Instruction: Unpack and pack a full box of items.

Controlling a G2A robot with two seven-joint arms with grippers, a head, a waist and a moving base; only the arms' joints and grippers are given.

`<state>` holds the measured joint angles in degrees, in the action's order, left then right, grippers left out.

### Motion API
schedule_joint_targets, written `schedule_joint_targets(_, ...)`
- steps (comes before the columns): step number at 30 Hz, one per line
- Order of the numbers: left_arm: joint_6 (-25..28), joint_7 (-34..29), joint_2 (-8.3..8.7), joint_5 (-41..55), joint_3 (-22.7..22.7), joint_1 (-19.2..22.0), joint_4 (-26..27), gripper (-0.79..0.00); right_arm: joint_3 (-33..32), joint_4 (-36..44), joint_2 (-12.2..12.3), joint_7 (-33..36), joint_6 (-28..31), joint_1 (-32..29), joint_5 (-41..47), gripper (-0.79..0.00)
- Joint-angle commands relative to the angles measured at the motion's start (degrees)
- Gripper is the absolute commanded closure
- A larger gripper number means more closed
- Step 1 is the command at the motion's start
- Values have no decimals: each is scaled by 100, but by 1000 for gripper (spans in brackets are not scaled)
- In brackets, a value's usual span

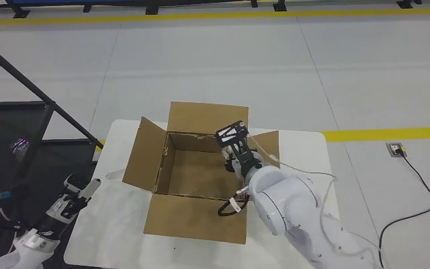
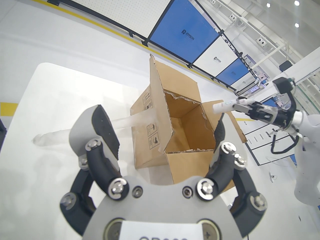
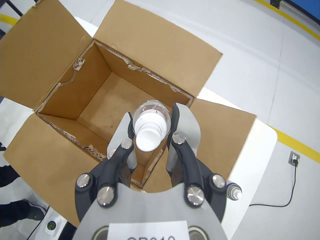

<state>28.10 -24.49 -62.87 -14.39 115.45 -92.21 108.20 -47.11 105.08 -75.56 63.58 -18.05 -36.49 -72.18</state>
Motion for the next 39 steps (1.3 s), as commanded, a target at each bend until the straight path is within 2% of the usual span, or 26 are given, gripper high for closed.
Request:
schedule_joint_targets(1,0,0,0,0,0,0,0,-785,514,-664,-184,-77,-169,354,43,0)
schedule_joint_targets(7,0,0,0,0,0,0,0,-785,1514,-2175,-779,-410,-476,1014,500,0)
schedule_joint_targets(14,0,0,0,0,0,0,0,-785,2230,-3741,-1522,-949,-756,1508,864,0)
schedule_joint_targets(21,0,0,0,0,0,0,0,-785,2518,-5122,-2167,-1281,-665,1791,1220,0)
schedule_joint_targets(26,0,0,0,0,0,0,0,-785,2548,-5866,-2514,-1483,-581,1913,1379,0)
schedule_joint_targets(27,0,0,0,0,0,0,0,-785,2541,-5981,-2568,-1518,-552,1936,1398,-43)
schedule_joint_targets(28,0,0,0,0,0,0,0,-785,2535,-6083,-2617,-1548,-528,1951,1413,-259)
schedule_joint_targets(29,0,0,0,0,0,0,0,-785,2530,-6139,-2647,-1562,-508,1961,1419,-388)
schedule_joint_targets(32,0,0,0,0,0,0,0,-785,2492,-6323,-2755,-1602,-439,2003,1428,-622)
schedule_joint_targets(34,0,0,0,0,0,0,0,-785,2436,-6410,-2810,-1633,-404,2025,1432,-723)
schedule_joint_targets(35,0,0,0,0,0,0,0,-785,2423,-6429,-2822,-1638,-396,2028,1423,-748)
schedule_joint_targets(39,0,0,0,0,0,0,0,-785,2330,-6447,-2866,-1657,-375,2013,1328,-785)
